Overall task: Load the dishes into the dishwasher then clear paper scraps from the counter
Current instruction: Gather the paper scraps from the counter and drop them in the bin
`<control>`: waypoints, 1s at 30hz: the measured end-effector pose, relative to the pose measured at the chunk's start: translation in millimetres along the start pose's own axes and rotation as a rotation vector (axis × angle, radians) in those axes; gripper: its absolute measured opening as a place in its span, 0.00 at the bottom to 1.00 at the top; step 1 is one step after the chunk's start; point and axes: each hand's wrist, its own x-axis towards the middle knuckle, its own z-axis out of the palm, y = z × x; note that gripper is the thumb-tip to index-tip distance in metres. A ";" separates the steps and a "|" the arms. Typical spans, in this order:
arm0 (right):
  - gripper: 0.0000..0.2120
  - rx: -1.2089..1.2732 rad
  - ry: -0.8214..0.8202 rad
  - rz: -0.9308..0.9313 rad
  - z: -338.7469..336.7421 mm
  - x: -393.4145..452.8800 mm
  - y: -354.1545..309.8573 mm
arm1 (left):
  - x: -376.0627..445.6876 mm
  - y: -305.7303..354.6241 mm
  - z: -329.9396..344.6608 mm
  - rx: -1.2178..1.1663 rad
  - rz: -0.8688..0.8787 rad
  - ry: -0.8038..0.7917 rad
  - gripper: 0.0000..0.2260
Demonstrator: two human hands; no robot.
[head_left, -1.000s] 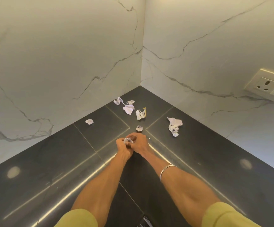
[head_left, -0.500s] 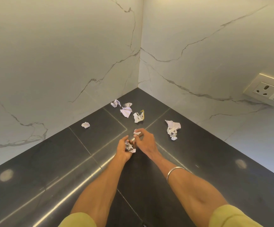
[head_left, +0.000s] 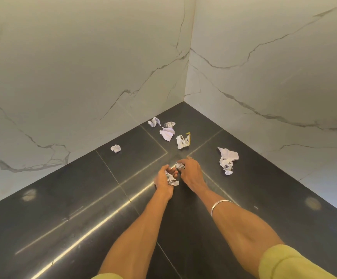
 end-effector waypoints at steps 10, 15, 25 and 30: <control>0.06 0.473 0.170 0.152 -18.7 -28.0 -2.7 | 2.3 -1.4 -13.5 -0.007 -0.003 -0.111 0.09; 0.05 0.511 0.148 0.083 -16.5 -44.9 -17.9 | -3.4 -4.7 -13.9 0.067 0.048 -0.024 0.05; 0.07 0.173 -0.047 -0.071 -0.4 -55.4 -34.9 | -15.8 3.9 -14.7 0.003 -0.016 -0.098 0.10; 0.12 0.114 -0.059 -0.161 -15.1 -53.3 -16.7 | -4.4 0.3 -0.6 0.073 -0.084 -0.029 0.09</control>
